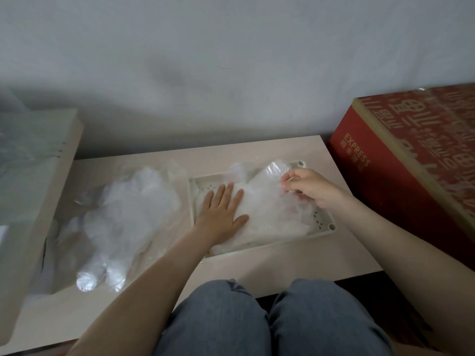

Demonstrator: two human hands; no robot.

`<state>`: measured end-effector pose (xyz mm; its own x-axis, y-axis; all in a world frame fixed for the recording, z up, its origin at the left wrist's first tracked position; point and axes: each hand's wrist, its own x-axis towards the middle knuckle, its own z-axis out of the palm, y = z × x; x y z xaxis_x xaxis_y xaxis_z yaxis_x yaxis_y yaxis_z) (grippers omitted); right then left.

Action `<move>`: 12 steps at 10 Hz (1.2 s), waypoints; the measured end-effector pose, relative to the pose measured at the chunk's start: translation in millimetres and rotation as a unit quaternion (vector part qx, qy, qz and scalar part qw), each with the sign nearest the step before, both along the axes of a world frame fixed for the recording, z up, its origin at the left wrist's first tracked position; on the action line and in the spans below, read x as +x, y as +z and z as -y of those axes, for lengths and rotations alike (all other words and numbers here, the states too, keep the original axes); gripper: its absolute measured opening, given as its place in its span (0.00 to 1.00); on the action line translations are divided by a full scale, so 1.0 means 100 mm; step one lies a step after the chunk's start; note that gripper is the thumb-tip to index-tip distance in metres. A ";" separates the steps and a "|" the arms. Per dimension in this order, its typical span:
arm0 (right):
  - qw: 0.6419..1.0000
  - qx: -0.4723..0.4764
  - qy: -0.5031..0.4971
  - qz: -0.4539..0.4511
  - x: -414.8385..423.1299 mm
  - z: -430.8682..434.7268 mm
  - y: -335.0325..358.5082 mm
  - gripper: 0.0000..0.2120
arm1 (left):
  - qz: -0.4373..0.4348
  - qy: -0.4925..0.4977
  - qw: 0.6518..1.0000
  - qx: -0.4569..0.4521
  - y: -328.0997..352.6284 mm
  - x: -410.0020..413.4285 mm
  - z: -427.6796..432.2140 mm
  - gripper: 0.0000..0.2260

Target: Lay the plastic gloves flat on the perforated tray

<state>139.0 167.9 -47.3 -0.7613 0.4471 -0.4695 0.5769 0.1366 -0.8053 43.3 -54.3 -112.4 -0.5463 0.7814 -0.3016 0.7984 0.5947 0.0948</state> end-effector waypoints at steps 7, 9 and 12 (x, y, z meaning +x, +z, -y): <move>0.986 -0.130 0.101 -0.002 0.26 0.16 0.14 0.34 | 0.021 0.012 1.000 -0.009 0.02 0.01 -0.03 0.30; 0.978 -0.021 0.201 0.058 0.14 0.30 0.19 0.44 | 0.022 0.009 1.000 -0.017 0.02 0.00 -0.03 0.30; 0.970 0.032 0.225 0.087 0.05 0.36 0.11 0.51 | 0.026 0.006 0.999 -0.020 0.01 -0.02 -0.02 0.30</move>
<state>144.2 131.7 -36.4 -0.7983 0.1199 -0.5901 0.5730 0.4525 -0.6833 41.4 -51.9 -111.0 -0.5379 0.7622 -0.3601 0.7860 0.6079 0.1126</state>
